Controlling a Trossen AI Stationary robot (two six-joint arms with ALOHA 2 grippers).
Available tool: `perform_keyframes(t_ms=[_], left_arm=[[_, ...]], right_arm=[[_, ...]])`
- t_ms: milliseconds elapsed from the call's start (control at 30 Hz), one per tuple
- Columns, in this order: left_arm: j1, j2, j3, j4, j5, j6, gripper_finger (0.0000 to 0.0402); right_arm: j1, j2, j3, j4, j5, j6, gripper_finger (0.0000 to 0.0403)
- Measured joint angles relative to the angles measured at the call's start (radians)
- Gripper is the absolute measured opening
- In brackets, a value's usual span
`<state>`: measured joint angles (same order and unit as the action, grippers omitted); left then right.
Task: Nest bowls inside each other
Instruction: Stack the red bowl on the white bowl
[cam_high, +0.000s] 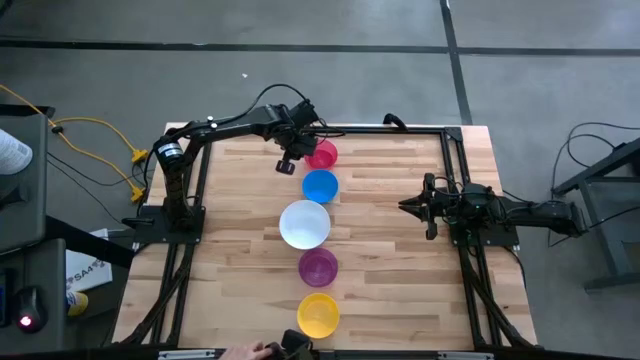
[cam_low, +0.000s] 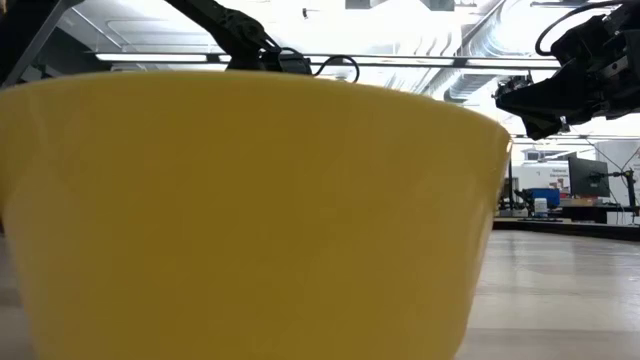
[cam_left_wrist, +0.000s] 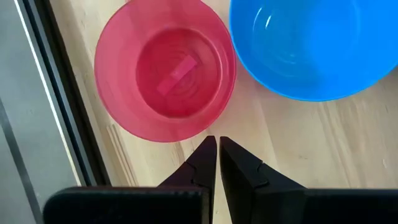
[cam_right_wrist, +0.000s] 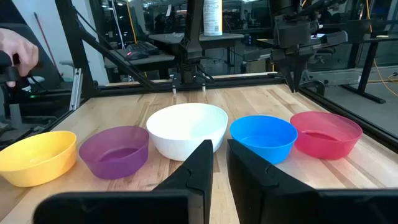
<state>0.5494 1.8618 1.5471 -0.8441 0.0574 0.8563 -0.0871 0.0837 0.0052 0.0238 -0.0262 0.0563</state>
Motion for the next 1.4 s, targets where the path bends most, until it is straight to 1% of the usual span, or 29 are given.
perform_keyframes(t_ms=[100, 333, 467, 700, 833, 967, 1100, 1400], left_arm=[[-0.008, 0.0, 0.0, 0.028, -0.013, -0.014, 0.002], [-0.015, 0.0, 0.0, 0.033, -0.053, -0.21, 0.0019], [-0.015, 0.0, -0.002, 0.013, -0.064, -0.232, 0.0019], [-0.021, 0.0, -0.003, -0.057, -0.064, -0.21, 0.0019], [-0.02, 0.0, -0.003, -0.064, -0.063, -0.205, 0.0019], [-0.02, 0.0, -0.003, -0.075, -0.059, -0.128, 0.0019], [-0.021, 0.0, -0.003, -0.082, -0.018, -0.093, 0.0019], [-0.021, 0.0, -0.003, -0.082, -0.008, 0.008, 0.002]], right_arm=[[0.0, 0.0, 0.0, 0.0, 0.0, 0.0, 0.0039], [0.0, 0.0, 0.0, 0.001, 0.0, 0.0, 0.0039], [0.0, 0.0, 0.0, 0.002, 0.0, 0.0, 0.0039], [0.0, 0.0, 0.0, 0.002, 0.0, 0.0, 0.0039], [0.0, 0.0, 0.0, 0.002, 0.0, 0.0, 0.0039], [0.0, 0.0, 0.0, 0.002, 0.0, 0.0, 0.0039], [0.0, 0.0, 0.0, 0.002, 0.0, 0.0, 0.0039], [0.0, 0.0, 0.0, 0.002, 0.0, 0.0, 0.0039]])
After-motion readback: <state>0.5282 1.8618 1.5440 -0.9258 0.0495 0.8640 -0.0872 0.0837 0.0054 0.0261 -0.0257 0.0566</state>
